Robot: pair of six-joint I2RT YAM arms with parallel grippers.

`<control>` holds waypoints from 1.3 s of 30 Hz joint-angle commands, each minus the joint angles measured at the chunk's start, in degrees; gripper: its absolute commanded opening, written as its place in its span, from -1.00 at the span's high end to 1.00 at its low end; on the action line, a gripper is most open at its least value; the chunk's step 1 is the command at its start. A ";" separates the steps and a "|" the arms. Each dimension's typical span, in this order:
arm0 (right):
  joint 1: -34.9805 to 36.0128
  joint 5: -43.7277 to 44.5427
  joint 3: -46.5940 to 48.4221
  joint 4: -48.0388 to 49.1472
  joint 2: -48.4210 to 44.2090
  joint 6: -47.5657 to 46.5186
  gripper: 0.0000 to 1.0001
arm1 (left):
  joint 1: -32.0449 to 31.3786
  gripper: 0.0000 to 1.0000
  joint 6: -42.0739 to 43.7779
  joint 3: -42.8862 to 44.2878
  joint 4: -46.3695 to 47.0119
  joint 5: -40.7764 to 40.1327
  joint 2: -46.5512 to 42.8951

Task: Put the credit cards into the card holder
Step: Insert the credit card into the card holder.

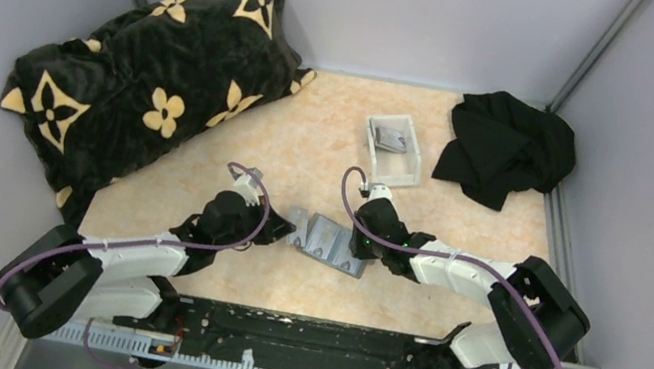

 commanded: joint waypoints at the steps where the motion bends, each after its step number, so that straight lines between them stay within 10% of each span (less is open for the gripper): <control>1: 0.52 -0.62 -1.19 -0.57 0.88 0.56 0.70 | -0.11 1.00 0.91 0.43 2.34 -0.11 0.54; 39: 0.53 -0.61 -1.04 -1.26 1.20 0.34 0.70 | 0.59 1.00 3.08 0.08 3.92 -1.34 3.87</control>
